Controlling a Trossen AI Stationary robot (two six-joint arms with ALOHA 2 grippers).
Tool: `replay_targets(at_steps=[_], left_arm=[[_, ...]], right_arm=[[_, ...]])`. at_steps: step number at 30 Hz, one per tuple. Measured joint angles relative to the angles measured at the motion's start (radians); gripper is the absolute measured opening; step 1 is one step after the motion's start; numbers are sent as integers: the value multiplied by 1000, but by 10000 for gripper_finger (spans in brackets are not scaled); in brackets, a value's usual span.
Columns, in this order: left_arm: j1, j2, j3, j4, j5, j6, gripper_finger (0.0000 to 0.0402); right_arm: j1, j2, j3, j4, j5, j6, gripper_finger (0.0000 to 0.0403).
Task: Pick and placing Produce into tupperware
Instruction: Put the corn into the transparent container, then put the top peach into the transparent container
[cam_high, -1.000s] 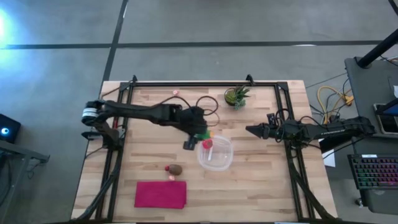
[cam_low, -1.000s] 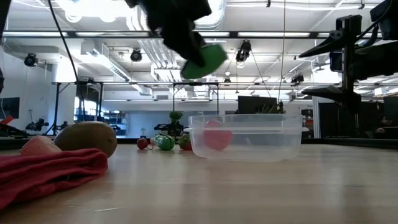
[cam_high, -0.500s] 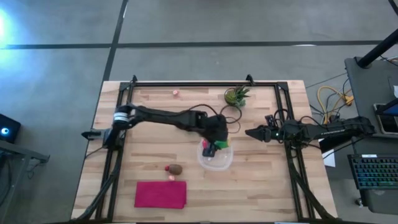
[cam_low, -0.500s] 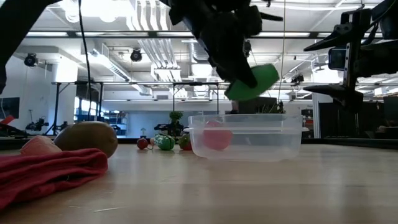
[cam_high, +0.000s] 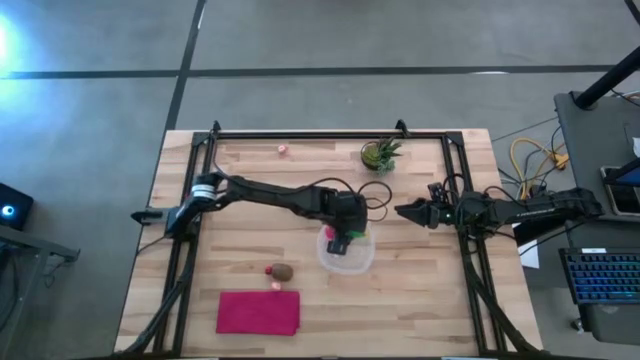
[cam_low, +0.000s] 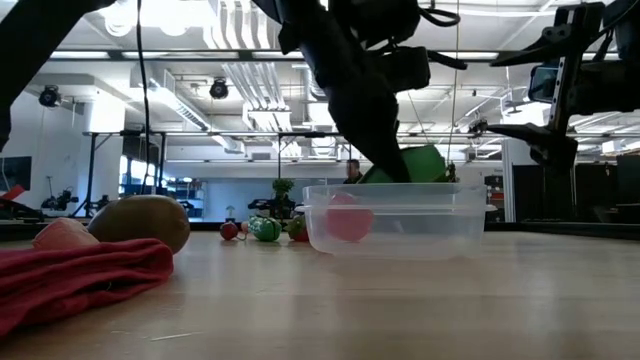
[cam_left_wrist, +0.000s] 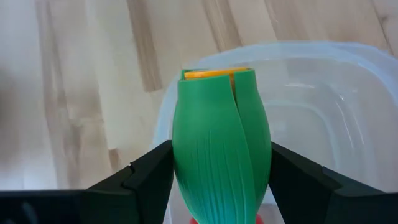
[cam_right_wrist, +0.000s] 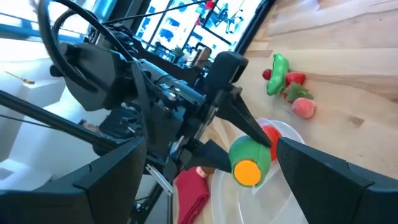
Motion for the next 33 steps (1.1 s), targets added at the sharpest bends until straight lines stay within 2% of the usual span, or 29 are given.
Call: replay_targets(at_steps=[8,12,17,21,24,29,33], left_arm=[[-6,-6,0,10,-9,5,239],[-6,-22,0,53,-56,4,242],[-7,-23,0,73,-76,-128,242],[-7,-23,0,53,-79,-149,242],[-7,-41,0,-20,-152,-133,242],[-7,-165,-1,-224,-364,-103,242],[-5,-277,-2,-314,-521,-183,242]], right_arm=[[0,0,0,1,1,6,352],[0,0,0,1,2,16,352],[0,0,0,0,4,23,352],[0,0,0,-1,3,23,352],[0,0,0,-6,3,22,352],[0,2,0,-17,1,15,352],[0,3,0,-18,0,10,352]])
